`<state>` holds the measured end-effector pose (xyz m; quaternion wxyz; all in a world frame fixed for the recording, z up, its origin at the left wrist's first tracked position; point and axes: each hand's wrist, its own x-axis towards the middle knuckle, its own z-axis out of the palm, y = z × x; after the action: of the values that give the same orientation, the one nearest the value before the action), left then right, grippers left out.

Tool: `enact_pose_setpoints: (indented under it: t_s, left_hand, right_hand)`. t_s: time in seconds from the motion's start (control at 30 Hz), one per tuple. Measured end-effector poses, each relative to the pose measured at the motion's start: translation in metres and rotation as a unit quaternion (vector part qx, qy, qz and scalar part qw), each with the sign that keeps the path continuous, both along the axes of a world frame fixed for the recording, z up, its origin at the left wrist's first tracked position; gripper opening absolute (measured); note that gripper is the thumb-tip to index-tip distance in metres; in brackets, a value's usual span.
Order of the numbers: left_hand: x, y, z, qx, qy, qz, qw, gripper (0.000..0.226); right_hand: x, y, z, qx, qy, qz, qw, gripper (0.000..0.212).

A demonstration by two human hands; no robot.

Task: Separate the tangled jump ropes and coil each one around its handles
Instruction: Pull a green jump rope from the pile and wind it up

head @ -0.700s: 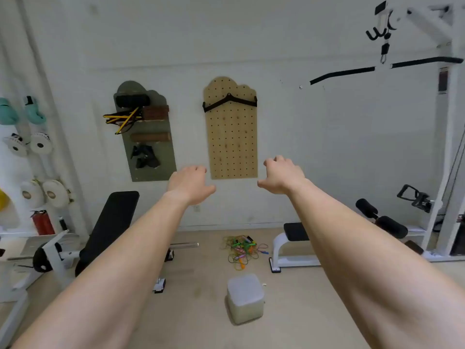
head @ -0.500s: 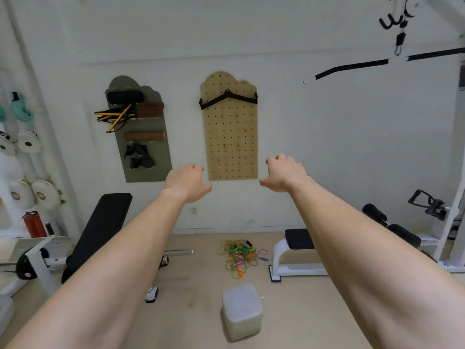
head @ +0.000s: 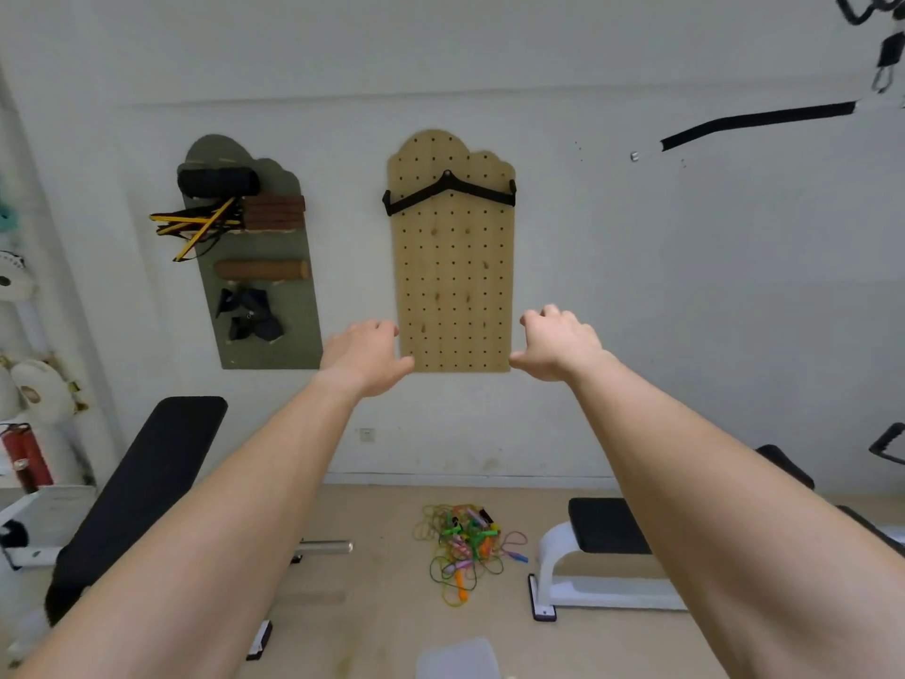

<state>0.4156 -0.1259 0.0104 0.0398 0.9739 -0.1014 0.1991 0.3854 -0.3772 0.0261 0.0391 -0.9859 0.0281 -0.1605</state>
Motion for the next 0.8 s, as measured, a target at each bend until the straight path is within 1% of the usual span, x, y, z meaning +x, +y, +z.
enact_pose_setpoints:
  t_s: [0.2, 0.33, 0.47, 0.63, 0.8]
  left_hand:
    - [0.148, -0.002, -0.016, -0.014, -0.002, -0.008, 1.000, 0.058]
    - [0.252, -0.003, -0.009, -0.006, 0.000, -0.015, 1.000, 0.057]
    - [0.340, -0.010, -0.003, 0.000, 0.002, -0.021, 1.000, 0.055]
    - [0.441, -0.036, -0.014, 0.008, 0.024, -0.020, 0.999, 0.049]
    - [0.539, -0.075, -0.035, 0.034, 0.033, -0.011, 0.999, 0.043]
  right_hand:
    - [0.147, 0.002, -0.012, -0.014, 0.011, 0.005, 1.000, 0.057]
    - [0.248, 0.006, -0.003, -0.006, 0.010, 0.009, 1.000, 0.059]
    - [0.333, 0.003, 0.001, 0.009, 0.018, 0.013, 1.000, 0.060]
    - [0.433, -0.022, -0.011, 0.005, 0.023, 0.004, 1.000, 0.057]
    - [0.546, -0.060, -0.033, -0.005, 0.037, 0.011, 0.999, 0.059]
